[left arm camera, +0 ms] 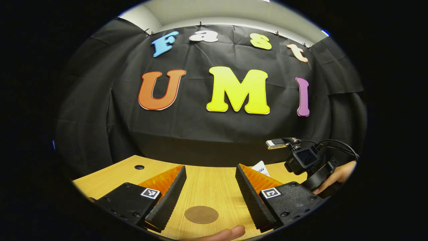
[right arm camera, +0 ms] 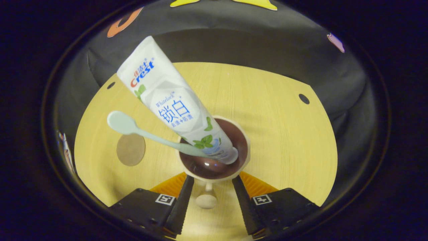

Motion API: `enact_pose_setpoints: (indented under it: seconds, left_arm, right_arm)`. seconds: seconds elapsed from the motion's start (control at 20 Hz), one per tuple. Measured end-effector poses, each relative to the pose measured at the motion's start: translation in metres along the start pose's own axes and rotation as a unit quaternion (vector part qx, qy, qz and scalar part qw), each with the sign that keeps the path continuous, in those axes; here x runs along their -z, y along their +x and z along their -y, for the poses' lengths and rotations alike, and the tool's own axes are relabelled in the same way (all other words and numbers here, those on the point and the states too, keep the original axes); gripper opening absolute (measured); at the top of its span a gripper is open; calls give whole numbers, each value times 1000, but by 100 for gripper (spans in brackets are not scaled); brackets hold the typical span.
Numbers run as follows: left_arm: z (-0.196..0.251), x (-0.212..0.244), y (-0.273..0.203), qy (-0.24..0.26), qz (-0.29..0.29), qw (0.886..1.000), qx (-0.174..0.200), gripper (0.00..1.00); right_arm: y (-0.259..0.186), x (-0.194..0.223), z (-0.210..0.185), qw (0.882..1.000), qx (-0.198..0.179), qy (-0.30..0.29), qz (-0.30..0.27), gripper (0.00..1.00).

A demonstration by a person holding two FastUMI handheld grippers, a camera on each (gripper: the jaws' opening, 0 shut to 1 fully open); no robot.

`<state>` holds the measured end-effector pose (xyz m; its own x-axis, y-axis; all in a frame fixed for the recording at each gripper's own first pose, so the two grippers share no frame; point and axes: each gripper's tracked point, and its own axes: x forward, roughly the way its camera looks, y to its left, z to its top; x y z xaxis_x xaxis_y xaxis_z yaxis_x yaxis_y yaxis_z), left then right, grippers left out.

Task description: Put the toothbrush and toothpaste on the desktop into the cup, then pick up the cup and place it on the coaster on the desktop.

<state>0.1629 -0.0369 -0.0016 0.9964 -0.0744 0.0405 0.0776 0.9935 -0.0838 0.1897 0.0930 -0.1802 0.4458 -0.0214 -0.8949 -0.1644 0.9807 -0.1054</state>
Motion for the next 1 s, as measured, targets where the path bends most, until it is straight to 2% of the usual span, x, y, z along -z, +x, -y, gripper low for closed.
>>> enact_pose_setpoints:
  seconds: [0.1, 0.15, 0.6, 1.0]
  left_arm:
    - [-2, -1, 1, 1, 0, 1000, 0, 94]
    - [-1, 0, 1, 1, -1, 1000, 0, 94]
    - [-4, 0, 3, 7, 1, 1000, -4, 94]
    - [-11, -2, 2, 14, 3, 1000, -14, 94]
  right_arm:
    - [1, 2, -3, 1000, -8, 9, -12, 36]
    - [1, 0, -4, 1000, -13, 10, -12, 27]
    - [-12, 1, 2, 999, -25, 22, 4, 17]
    - [-20, -15, 5, 997, -23, 7, 75, 14]
